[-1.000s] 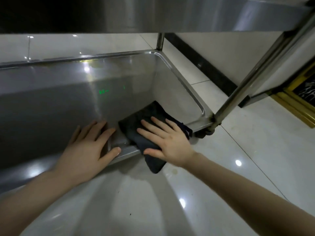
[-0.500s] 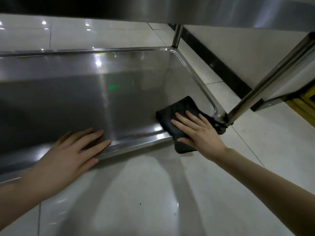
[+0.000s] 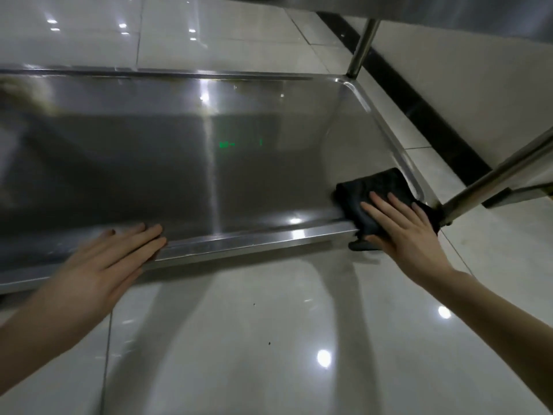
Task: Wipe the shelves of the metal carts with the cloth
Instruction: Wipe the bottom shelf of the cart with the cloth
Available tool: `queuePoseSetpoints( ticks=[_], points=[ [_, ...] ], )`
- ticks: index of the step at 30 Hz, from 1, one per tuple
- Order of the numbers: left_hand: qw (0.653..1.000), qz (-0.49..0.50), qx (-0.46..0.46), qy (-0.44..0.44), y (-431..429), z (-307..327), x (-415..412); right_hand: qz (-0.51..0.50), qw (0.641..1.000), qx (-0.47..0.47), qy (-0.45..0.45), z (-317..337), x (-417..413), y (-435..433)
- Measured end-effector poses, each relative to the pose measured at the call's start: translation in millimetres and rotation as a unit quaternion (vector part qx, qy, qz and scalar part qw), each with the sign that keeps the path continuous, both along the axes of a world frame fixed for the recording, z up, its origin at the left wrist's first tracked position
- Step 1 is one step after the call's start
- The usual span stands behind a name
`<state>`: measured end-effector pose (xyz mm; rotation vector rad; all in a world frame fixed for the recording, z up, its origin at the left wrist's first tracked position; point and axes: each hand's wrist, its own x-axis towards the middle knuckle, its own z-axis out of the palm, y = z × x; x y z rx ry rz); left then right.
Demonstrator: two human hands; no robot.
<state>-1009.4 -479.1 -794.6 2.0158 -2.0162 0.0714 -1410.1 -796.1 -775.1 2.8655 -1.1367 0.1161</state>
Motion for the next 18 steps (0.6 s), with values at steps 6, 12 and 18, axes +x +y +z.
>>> queuePoseSetpoints(
  ticks=[6,12,18],
  points=[
    [0.999,0.014,-0.029,-0.023,-5,3,-18,0.137,0.984,-0.077,-0.088,6,90,69],
    [0.999,-0.013,-0.035,-0.009,-5,12,-12,0.241,0.965,-0.072,-0.076,-1,159,111],
    [0.999,0.020,-0.011,-0.026,73,-6,65,0.177,0.980,-0.070,-0.054,4,76,50]
  ],
)
